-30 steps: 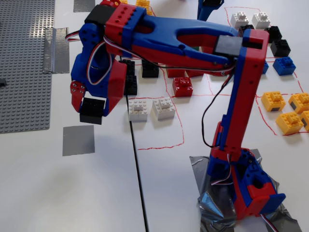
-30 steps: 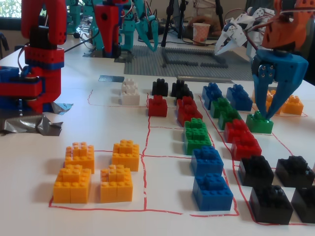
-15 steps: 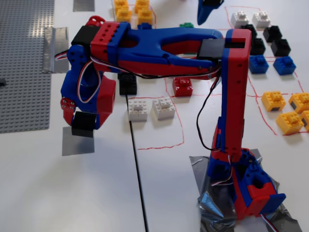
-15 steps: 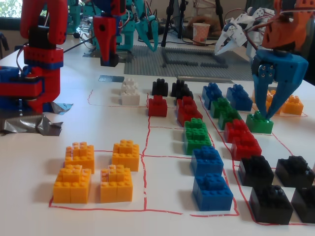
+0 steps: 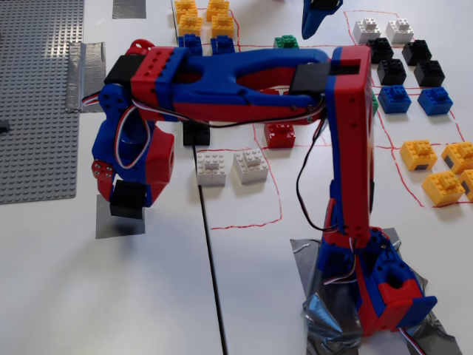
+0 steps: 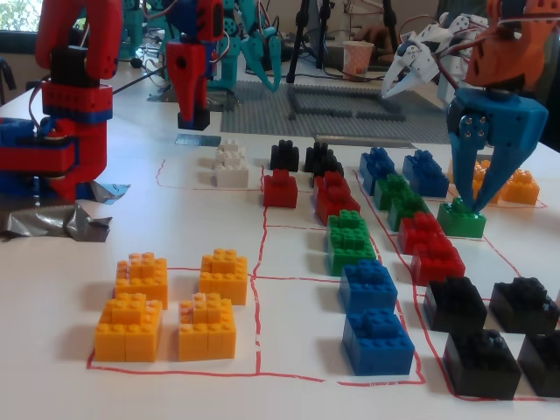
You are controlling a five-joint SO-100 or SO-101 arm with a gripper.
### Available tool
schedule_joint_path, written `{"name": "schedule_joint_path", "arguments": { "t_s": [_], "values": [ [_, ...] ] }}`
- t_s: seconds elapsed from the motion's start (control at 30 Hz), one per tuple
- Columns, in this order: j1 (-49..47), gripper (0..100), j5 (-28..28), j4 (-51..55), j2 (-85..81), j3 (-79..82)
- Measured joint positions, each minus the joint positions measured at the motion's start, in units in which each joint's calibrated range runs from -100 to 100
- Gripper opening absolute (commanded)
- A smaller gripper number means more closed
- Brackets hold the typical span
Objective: Grab the block and put it in the grey marker
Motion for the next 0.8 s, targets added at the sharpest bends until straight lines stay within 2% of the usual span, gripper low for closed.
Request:
{"name": "schedule_joint_path", "arguments": {
  "t_s": [0.43,0.53,0.8],
  "values": [
    [-0.1,1,0.0,-0.2,3.5,-1.0],
    [-0.1,8,0.0,-0.2,3.5,-2.5],
    [-0.4,17,0.0,-0.2,4.7,-2.5]
  ]
}}
